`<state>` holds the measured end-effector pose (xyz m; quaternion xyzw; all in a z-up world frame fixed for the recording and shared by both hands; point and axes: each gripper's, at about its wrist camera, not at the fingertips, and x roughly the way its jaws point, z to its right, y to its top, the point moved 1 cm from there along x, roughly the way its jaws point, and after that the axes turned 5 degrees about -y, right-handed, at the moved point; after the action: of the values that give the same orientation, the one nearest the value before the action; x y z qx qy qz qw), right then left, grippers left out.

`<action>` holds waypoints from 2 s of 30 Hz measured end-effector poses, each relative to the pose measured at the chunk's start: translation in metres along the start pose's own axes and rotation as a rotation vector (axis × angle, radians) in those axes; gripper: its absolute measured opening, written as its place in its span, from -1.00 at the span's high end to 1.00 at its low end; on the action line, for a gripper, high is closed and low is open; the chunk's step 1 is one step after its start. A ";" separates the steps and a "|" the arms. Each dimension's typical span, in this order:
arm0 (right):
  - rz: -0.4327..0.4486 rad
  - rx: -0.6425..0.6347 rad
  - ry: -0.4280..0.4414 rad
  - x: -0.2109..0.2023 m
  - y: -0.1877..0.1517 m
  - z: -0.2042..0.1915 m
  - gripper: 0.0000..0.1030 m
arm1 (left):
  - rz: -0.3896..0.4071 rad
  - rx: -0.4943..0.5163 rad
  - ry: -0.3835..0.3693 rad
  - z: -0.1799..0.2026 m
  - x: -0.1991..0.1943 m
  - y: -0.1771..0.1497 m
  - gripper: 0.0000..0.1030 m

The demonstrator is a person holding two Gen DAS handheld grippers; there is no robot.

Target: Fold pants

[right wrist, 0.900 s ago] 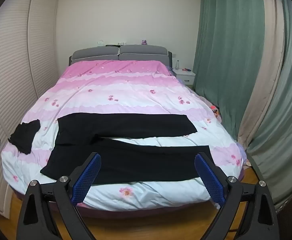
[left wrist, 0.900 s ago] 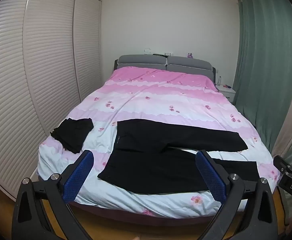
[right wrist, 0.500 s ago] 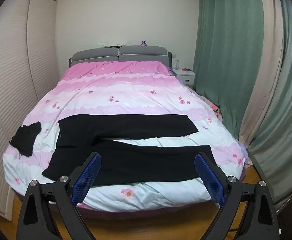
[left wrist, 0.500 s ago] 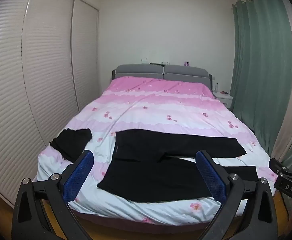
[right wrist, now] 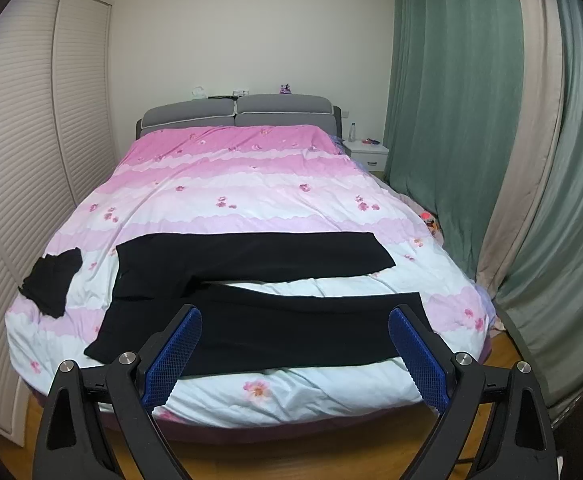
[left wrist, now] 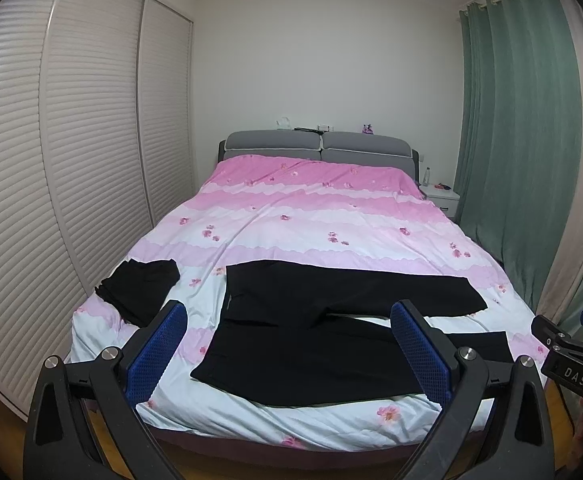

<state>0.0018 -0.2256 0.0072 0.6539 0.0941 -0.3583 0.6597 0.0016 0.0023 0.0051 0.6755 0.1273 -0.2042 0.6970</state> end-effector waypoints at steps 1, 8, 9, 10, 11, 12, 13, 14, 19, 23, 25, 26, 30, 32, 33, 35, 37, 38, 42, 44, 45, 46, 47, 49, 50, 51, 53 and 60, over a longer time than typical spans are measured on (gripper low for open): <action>0.000 0.001 0.000 0.000 0.000 0.001 -0.86 | 0.000 0.001 0.000 0.000 0.000 0.001 -1.00; 0.000 0.002 0.001 0.000 0.000 0.001 -0.86 | -0.001 -0.003 -0.002 0.001 0.001 0.001 -1.00; 0.000 0.001 0.000 0.000 0.000 0.001 -0.86 | -0.001 -0.003 -0.001 0.002 0.002 0.000 -1.00; 0.000 0.000 -0.003 0.000 0.000 -0.001 -0.86 | 0.000 -0.003 0.000 0.002 0.002 0.001 -1.00; 0.001 -0.001 -0.003 -0.001 0.000 -0.001 -0.86 | -0.001 -0.002 0.000 0.003 0.002 0.002 -1.00; 0.002 0.000 -0.004 -0.001 0.000 -0.001 -0.86 | 0.001 -0.003 -0.001 0.002 0.002 0.002 -1.00; 0.002 0.000 -0.005 -0.001 0.001 -0.001 -0.86 | 0.002 -0.002 0.000 0.003 0.001 0.002 -1.00; 0.003 0.001 -0.005 -0.002 0.001 -0.001 -0.86 | 0.003 -0.002 0.001 0.003 0.001 0.002 -1.00; 0.002 -0.001 -0.008 -0.003 0.001 -0.001 -0.86 | 0.004 -0.002 0.000 0.004 -0.001 0.001 -1.00; 0.003 0.000 -0.008 -0.003 0.000 -0.001 -0.86 | 0.004 -0.003 0.001 0.003 -0.001 0.002 -1.00; 0.004 0.000 -0.008 -0.004 0.001 -0.001 -0.86 | 0.003 -0.001 0.000 0.003 -0.001 0.001 -1.00; 0.004 -0.001 -0.008 -0.004 0.001 -0.001 -0.86 | 0.004 -0.002 0.001 0.003 -0.001 0.001 -1.00; 0.004 -0.002 -0.007 -0.004 -0.001 -0.001 -0.86 | 0.004 -0.004 0.000 0.005 -0.002 0.001 -1.00; 0.004 -0.002 -0.009 -0.004 -0.001 -0.002 -0.86 | 0.003 -0.004 -0.004 0.004 -0.002 0.001 -1.00; 0.005 -0.002 -0.010 -0.004 -0.001 -0.001 -0.86 | 0.004 -0.005 -0.005 0.004 -0.002 0.001 -1.00; 0.005 -0.001 -0.009 -0.004 -0.001 -0.001 -0.86 | 0.004 -0.005 -0.004 0.004 -0.002 0.002 -1.00; 0.006 -0.001 -0.011 -0.004 -0.001 -0.002 -0.86 | 0.005 -0.006 -0.005 0.004 -0.002 0.001 -1.00; 0.006 0.000 -0.012 -0.004 -0.001 -0.002 -0.86 | 0.004 -0.006 -0.004 0.003 -0.002 0.002 -1.00; 0.007 -0.002 -0.013 -0.004 0.000 -0.001 -0.86 | 0.006 -0.004 -0.003 0.003 -0.002 0.002 -1.00; 0.008 0.000 -0.013 -0.004 0.001 -0.001 -0.86 | 0.007 0.000 -0.001 0.005 -0.002 0.001 -1.00; 0.008 -0.001 -0.013 -0.004 0.001 -0.002 -0.86 | 0.007 -0.002 -0.003 0.004 -0.003 0.001 -1.00; 0.009 -0.001 -0.013 -0.004 0.001 -0.002 -0.86 | 0.008 -0.002 -0.005 0.003 -0.003 0.001 -1.00; 0.009 -0.002 -0.012 -0.004 0.001 -0.002 -0.86 | 0.009 -0.002 -0.005 0.003 -0.004 0.001 -1.00; 0.010 -0.002 -0.013 -0.005 0.001 -0.002 -0.86 | 0.009 -0.001 -0.004 0.003 -0.004 0.001 -1.00; 0.010 -0.002 -0.013 -0.004 0.002 -0.002 -0.86 | 0.009 -0.002 -0.005 0.003 -0.004 0.001 -1.00; 0.008 -0.001 -0.012 -0.005 0.001 -0.002 -0.86 | 0.008 -0.003 -0.005 0.003 -0.004 0.001 -1.00; 0.009 -0.002 -0.014 -0.004 0.002 -0.002 -0.86 | 0.009 -0.003 -0.006 0.003 -0.004 0.001 -1.00; 0.010 -0.004 -0.013 -0.005 0.002 -0.001 -0.86 | 0.003 -0.006 -0.008 0.001 -0.003 0.001 -1.00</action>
<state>-0.0004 -0.2236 0.0112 0.6507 0.0870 -0.3592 0.6633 -0.0005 0.0020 0.0078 0.6726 0.1244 -0.2055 0.6999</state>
